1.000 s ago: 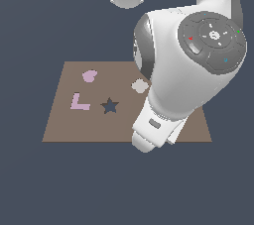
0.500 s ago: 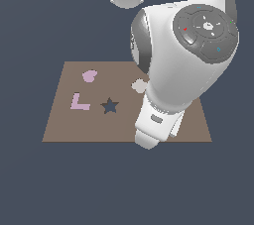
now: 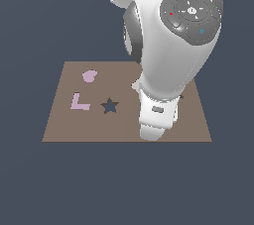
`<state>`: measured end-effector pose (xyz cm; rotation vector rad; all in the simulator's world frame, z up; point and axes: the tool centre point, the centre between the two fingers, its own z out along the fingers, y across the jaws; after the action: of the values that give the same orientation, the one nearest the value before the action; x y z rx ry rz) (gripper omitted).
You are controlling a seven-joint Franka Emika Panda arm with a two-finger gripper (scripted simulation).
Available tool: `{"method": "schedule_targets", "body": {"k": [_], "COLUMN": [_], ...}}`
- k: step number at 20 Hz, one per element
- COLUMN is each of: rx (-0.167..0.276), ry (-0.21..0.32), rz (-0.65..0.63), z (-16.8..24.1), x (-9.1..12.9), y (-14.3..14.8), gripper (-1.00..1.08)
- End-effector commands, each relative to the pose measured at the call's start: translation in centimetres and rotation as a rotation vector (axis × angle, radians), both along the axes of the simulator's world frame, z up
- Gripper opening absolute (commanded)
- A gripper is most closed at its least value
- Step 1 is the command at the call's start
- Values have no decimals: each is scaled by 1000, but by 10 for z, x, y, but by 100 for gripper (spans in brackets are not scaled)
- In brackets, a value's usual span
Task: Insert a designated object into the corresponding slot on a board.
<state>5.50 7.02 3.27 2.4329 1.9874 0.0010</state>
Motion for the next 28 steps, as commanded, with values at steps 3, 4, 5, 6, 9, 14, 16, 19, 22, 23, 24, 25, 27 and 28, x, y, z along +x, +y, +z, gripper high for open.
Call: {"method": "schedule_targets", "body": {"k": [3, 4, 5, 6, 9, 14, 16, 19, 22, 23, 24, 25, 27, 28], "rx": [0, 0, 0, 0, 0, 0, 0, 0, -1, -1, -1, -1, -1, -1], "ry": [-1, -1, -1, -1, -1, -1, -1, -1, -1, -1, -1, -1, -1, -1], "rz": [168, 206, 244, 282, 394, 576, 647, 753, 858, 893, 927, 962, 1030, 1064], "z": [1, 1, 1, 2, 2, 3, 4, 4, 5, 5, 5, 5, 5, 6], "x": [-12, -14, -17, -19, -25, -33, -35, -37, -39, -39, -39, -39, -38, -38], "y": [-10, -12, -15, -18, -26, -41, -48, -57, -67, -71, -74, -77, -84, -87], "gripper": [-100, -100, -100, -100, -100, -100, -100, -100, -100, -100, -100, -100, -100, -100]}}
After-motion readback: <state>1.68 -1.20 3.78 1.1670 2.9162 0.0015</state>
